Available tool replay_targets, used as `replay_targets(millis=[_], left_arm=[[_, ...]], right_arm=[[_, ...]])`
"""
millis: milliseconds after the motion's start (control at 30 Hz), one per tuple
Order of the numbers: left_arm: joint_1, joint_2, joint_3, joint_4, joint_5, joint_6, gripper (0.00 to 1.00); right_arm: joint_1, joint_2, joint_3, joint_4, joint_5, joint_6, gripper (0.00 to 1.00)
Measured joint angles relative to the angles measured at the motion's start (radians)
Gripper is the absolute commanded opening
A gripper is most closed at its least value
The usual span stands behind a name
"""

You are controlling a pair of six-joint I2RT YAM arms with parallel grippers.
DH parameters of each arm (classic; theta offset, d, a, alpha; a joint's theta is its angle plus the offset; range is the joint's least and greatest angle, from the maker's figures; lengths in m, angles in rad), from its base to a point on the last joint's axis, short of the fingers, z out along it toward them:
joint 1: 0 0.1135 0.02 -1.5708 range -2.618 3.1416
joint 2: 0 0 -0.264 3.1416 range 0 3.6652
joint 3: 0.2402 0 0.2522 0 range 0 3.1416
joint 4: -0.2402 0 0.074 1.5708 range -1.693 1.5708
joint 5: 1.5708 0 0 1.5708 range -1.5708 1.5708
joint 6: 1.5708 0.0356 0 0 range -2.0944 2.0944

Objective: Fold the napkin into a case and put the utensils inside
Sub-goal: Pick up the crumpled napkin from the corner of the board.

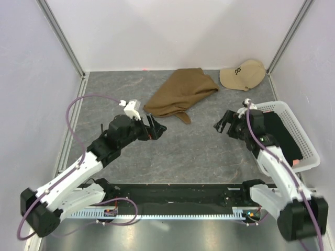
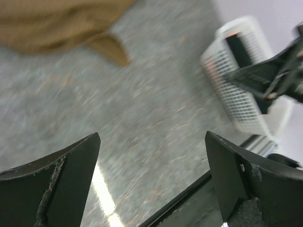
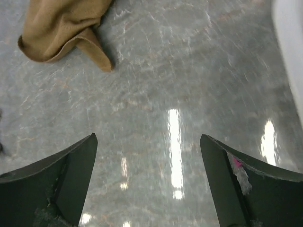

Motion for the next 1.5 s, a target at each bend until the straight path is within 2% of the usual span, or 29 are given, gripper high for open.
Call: replay_targets(millis=[100,167,300,467,600,667,833,1000,1033,1100,1133,1167,1200,1233,1400,1500], left_arm=[[0.085,0.122,0.035,-0.068,0.059,-0.048,0.91],[0.184,0.229,0.084,-0.1,0.124,-0.101,0.84],[0.39,0.482,0.198,-0.127,0.261,-0.222,0.81],[0.461,0.789,0.359,-0.164,0.312,-0.301,0.77],[0.463,0.949,0.478,-0.196,0.33,-0.325,0.77],[0.463,0.987,0.509,-0.205,0.325,-0.333,0.76],[0.468,1.051,0.547,-0.227,0.314,-0.353,0.73],[0.477,1.15,0.616,-0.24,0.3,-0.356,0.64],[0.48,1.161,0.629,-0.244,0.304,-0.357,0.52],[0.484,1.182,0.661,-0.243,0.299,-0.358,0.37],[0.488,1.196,0.675,-0.242,0.298,-0.355,0.21],[0.491,1.204,0.683,-0.241,0.297,-0.354,0.11],[0.496,1.213,0.69,-0.243,0.294,-0.346,0.02],[0.5,1.218,0.693,-0.244,0.29,-0.345,0.02],[0.51,1.199,0.697,-0.259,0.27,-0.32,0.02],[0.511,1.096,0.667,-0.267,0.253,-0.292,0.02]], right_arm=[[0.042,0.17,0.075,0.047,0.016,-0.037,0.98],[0.09,0.281,0.133,0.096,0.031,-0.064,0.98],[0.179,0.516,0.28,0.162,0.043,-0.114,0.92],[0.241,0.794,0.473,0.206,0.032,-0.176,0.85],[0.261,0.917,0.538,0.216,0.027,-0.235,0.76],[0.266,0.96,0.555,0.216,0.024,-0.267,0.71],[0.272,1.015,0.56,0.219,0.011,-0.329,0.66],[0.275,1.053,0.578,0.239,-0.004,-0.365,0.5],[0.278,1.06,0.583,0.242,-0.006,-0.371,0.47],[0.281,1.062,0.583,0.248,-0.01,-0.377,0.35],[0.285,1.062,0.583,0.25,-0.012,-0.38,0.29],[0.29,1.064,0.583,0.252,-0.014,-0.379,0.12],[0.295,1.064,0.583,0.253,-0.015,-0.383,0.03],[0.301,1.065,0.584,0.254,-0.016,-0.386,0.0],[0.34,1.06,0.605,0.2,0.014,-0.385,0.0],[0.399,0.989,0.607,0.092,0.083,-0.391,0.0]])
